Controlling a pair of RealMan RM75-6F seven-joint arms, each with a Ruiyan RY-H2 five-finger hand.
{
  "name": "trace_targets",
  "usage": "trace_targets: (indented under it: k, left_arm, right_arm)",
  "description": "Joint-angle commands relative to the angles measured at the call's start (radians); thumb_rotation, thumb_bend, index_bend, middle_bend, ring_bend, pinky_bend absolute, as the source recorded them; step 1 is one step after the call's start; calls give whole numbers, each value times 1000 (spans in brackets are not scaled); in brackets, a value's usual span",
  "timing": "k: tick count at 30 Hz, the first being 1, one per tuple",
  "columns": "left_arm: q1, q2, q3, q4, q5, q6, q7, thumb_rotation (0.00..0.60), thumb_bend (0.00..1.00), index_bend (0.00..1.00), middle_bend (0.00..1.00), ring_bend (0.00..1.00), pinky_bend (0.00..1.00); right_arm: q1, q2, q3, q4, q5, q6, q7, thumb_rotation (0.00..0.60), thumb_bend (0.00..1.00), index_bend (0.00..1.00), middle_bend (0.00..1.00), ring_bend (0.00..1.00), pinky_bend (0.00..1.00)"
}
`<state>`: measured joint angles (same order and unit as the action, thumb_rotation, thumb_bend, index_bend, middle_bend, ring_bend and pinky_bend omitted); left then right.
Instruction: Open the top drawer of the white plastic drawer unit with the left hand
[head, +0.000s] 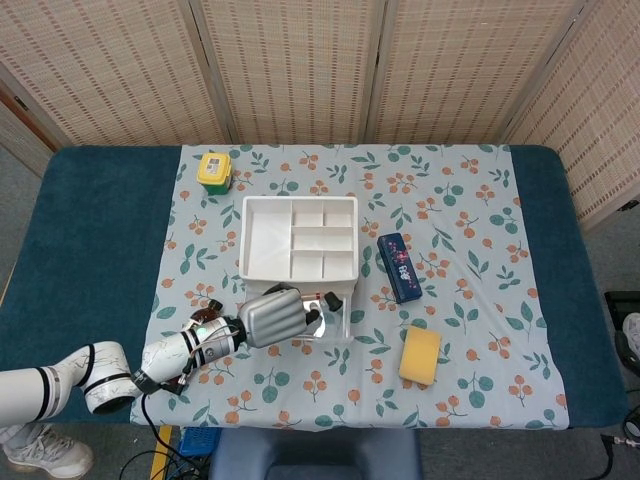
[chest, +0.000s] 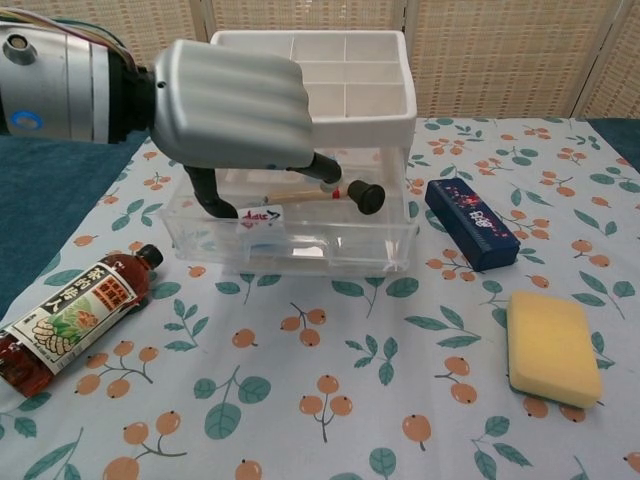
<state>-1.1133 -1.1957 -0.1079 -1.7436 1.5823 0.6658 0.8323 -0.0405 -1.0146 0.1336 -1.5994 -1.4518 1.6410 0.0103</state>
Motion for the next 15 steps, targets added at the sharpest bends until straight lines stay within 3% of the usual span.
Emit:
trace_targets:
  k: [1, 8, 15]
  left_arm:
    - [-6, -15, -5, 11, 14, 14, -20, 600, 131, 270, 952, 1000, 1000]
    - [-15, -33, -18, 41, 60, 65, -85, 600, 131, 274, 952, 1000, 1000]
    - [-6, 3, -5, 23, 62, 63, -86, 600, 131, 273, 952, 1000, 1000]
  right_arm:
    - [-1, -1, 0, 2, 1, 0, 1, 600, 391, 0, 7, 10, 16]
    - [-2, -2, 2, 5, 4, 2, 1, 600, 391, 0, 7, 10, 17]
    - [1, -3, 2, 7, 2, -2, 3, 600, 391, 0, 7, 10, 17]
